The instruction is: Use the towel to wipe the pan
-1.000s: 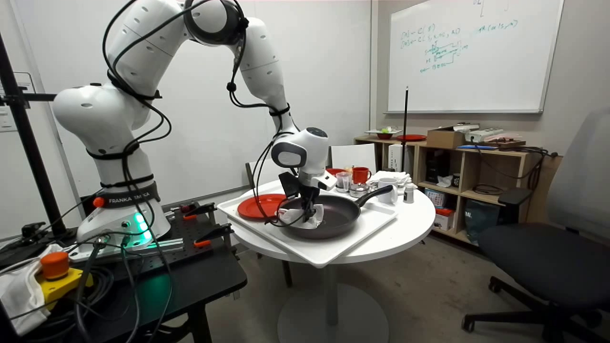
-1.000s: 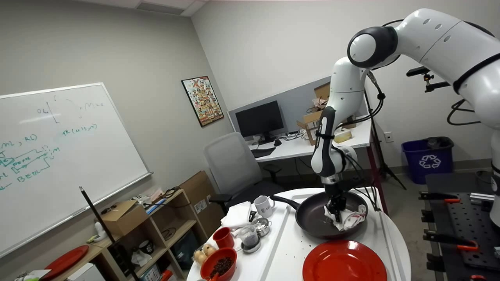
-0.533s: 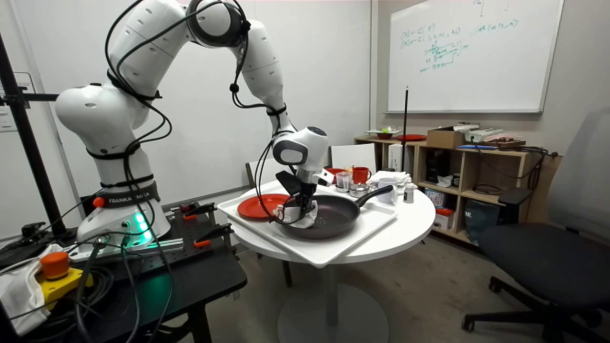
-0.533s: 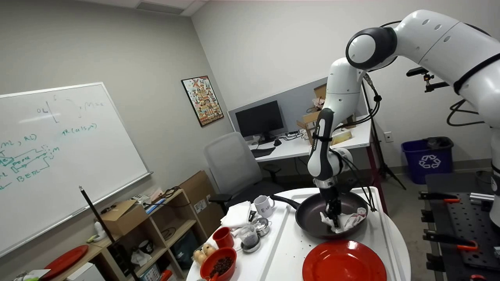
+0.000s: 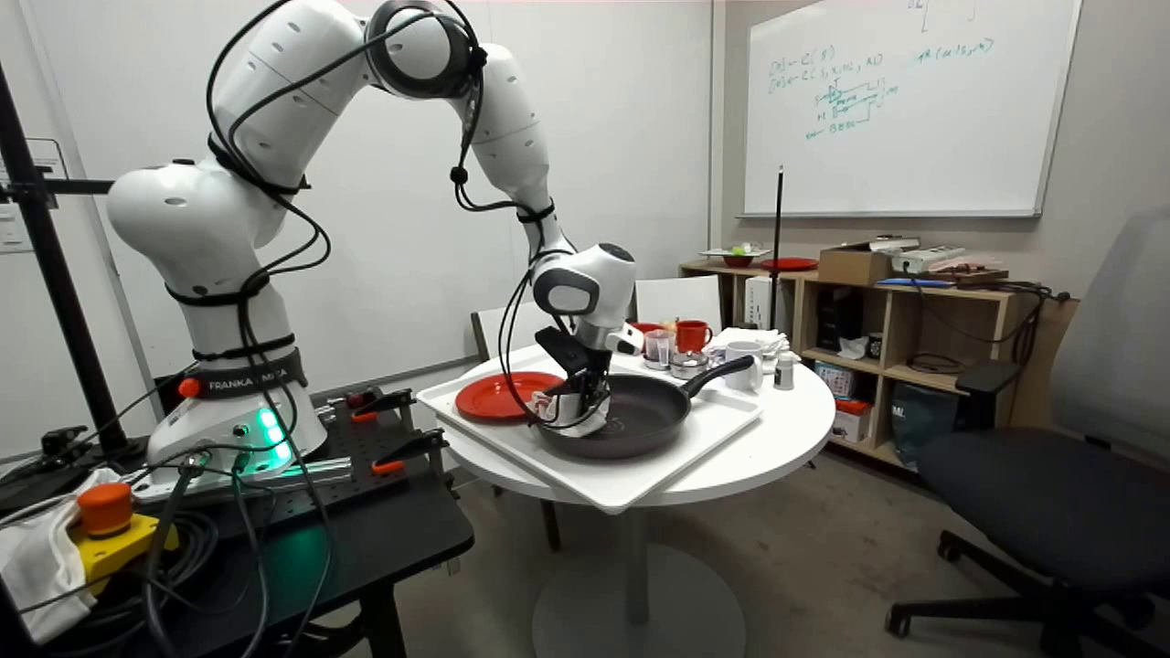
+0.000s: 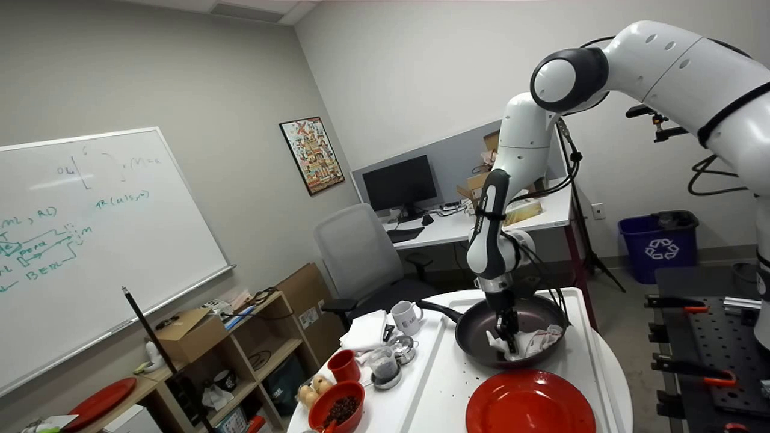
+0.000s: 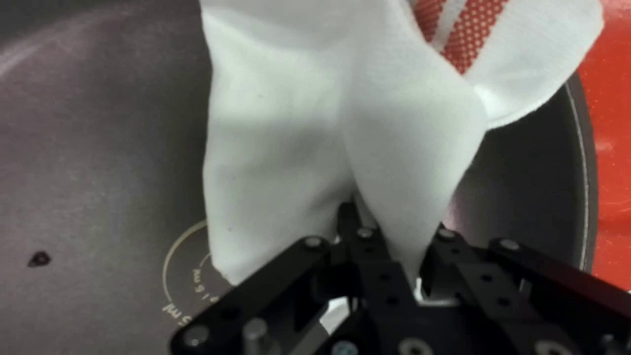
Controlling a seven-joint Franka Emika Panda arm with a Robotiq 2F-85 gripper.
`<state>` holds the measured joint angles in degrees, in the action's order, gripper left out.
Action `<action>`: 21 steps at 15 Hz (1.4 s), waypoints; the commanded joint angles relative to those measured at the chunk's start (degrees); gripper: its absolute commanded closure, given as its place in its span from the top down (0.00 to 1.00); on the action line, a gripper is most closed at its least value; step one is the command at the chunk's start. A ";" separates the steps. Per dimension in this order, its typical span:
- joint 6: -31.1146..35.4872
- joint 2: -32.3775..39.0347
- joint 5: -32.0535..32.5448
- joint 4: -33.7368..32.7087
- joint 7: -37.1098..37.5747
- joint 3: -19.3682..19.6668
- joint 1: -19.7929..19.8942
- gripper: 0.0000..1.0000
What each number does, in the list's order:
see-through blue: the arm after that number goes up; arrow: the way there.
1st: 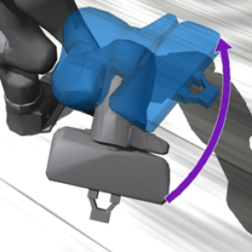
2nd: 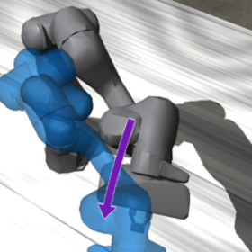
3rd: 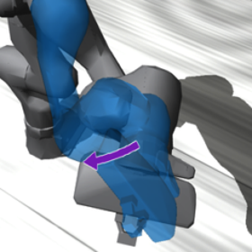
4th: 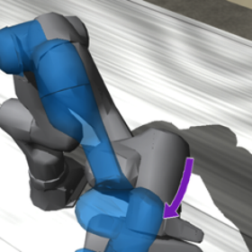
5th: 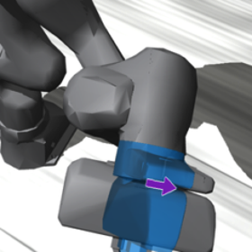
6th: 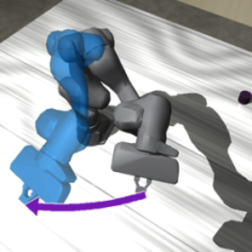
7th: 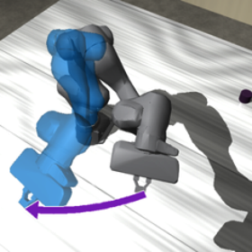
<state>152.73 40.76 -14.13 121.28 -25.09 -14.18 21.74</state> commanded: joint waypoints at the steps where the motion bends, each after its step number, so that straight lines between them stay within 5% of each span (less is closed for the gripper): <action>1: -2.61 2.41 -1.43 -3.21 -1.11 0.25 1.65 0.04; 11: 0.47 0.46 -7.70 -1.05 2.38 2.81 4.34 0.04; 21: 12.85 -2.41 -10.04 4.02 10.31 4.65 6.25 0.04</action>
<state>162.34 40.10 -22.97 122.64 -17.19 -10.02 27.30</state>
